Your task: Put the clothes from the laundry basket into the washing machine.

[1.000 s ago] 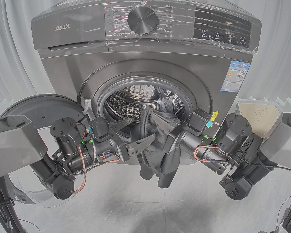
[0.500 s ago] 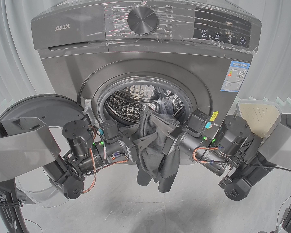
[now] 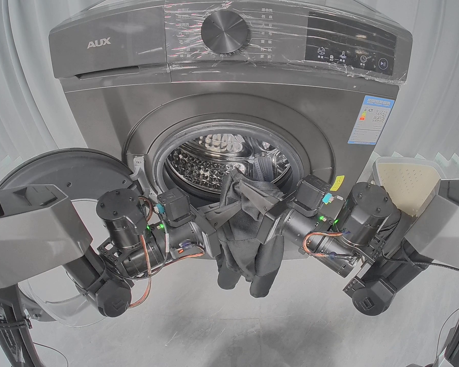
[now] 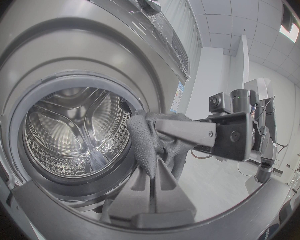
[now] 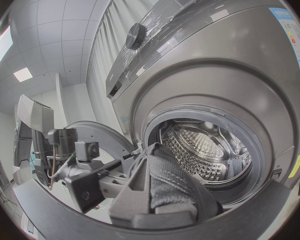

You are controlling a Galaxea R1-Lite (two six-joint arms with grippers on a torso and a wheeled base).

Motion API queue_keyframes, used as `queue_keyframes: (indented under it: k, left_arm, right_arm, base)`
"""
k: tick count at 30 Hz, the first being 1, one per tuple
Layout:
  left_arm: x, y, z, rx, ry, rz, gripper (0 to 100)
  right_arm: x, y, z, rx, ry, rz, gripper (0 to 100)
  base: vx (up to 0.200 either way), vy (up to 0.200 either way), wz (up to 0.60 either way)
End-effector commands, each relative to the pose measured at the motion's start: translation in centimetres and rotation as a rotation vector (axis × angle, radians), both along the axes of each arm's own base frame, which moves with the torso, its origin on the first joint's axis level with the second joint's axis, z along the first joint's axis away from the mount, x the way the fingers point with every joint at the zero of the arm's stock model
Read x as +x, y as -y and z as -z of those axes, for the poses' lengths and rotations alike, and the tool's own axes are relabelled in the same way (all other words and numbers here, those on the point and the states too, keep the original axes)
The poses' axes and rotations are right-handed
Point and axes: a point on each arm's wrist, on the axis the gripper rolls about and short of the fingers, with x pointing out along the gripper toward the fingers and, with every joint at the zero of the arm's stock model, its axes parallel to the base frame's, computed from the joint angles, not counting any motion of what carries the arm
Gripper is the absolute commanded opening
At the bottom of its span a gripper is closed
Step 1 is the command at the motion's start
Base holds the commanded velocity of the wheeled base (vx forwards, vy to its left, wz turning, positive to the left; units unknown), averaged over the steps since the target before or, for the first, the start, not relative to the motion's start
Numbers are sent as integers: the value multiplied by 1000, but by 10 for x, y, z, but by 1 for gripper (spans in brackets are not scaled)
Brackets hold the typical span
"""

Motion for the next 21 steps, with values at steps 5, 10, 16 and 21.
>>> queue_keyframes:
  k: [5, 10, 16, 21]
  left_arm:
    - [-19, -15, -22, -16, 30, -7, 0]
    - [-21, -21, -18, -3, 14, -21, 0]
    - [-20, -21, -18, -5, 12, -26, 0]
    - [-12, -33, -22, -12, 27, -58, 0]
  right_arm:
    - [3, 2, 3, 0, -14, 29, 0]
    - [2, 2, 0, 18, -17, 24, 0]
    - [0, 6, -6, 28, -5, 30, 100]
    - [-3, 28, -2, -5, -36, 73, 100]
  base:
    - [0, 0, 0]
    - [0, 0, 0]
    - [0, 0, 0]
    - [0, 0, 0]
